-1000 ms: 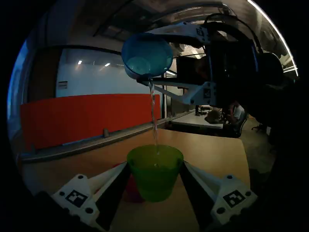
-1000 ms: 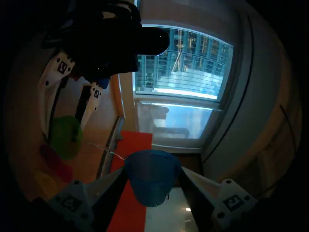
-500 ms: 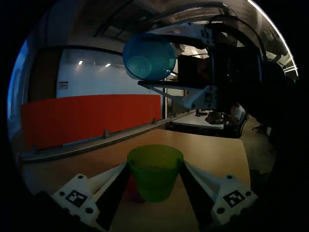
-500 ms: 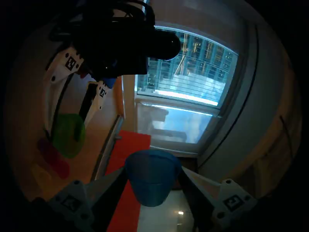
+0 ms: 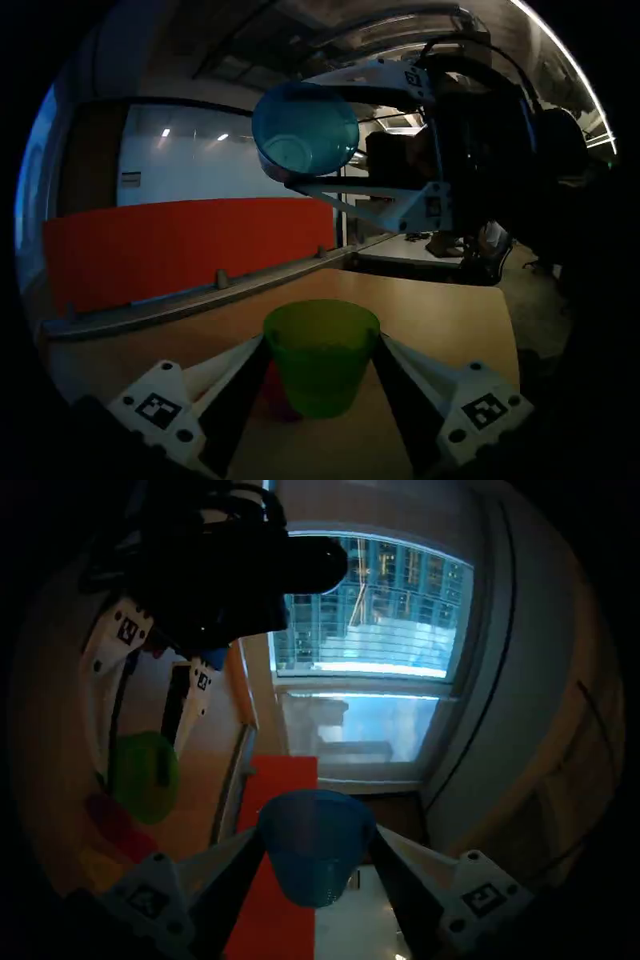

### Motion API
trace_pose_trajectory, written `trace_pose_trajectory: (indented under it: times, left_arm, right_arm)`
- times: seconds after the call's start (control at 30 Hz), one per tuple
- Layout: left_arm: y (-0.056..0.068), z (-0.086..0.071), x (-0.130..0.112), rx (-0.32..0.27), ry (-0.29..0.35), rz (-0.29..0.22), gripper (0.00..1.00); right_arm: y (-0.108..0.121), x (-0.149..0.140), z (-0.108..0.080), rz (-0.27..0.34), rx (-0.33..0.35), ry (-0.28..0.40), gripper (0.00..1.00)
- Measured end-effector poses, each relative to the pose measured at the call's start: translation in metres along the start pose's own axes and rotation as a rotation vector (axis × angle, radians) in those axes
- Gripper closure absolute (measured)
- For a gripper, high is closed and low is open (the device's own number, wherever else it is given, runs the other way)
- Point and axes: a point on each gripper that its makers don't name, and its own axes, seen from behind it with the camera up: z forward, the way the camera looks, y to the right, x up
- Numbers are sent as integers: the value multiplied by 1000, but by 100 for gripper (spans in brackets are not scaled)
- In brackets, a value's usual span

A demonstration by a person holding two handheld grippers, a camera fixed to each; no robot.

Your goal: Pour water

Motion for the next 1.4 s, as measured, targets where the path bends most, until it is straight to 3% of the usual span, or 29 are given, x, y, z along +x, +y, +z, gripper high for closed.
trace_pose_trajectory:
  times: [0.5,0.7,1.0,1.4]
  left_arm:
    - [-5,-2,1,12,3,2,15]
    - [-7,-2,2,15,2,4,15]
    - [-9,-3,3,19,4,4,15]
    - [-11,-5,7,26,6,8,15]
  right_arm:
    - [-5,3,-15,482,41,26,10]
    - [-6,4,-19,642,44,32,10]
    - [-4,10,-26,840,51,44,10]
    - [-7,11,-36,1047,63,29,10]
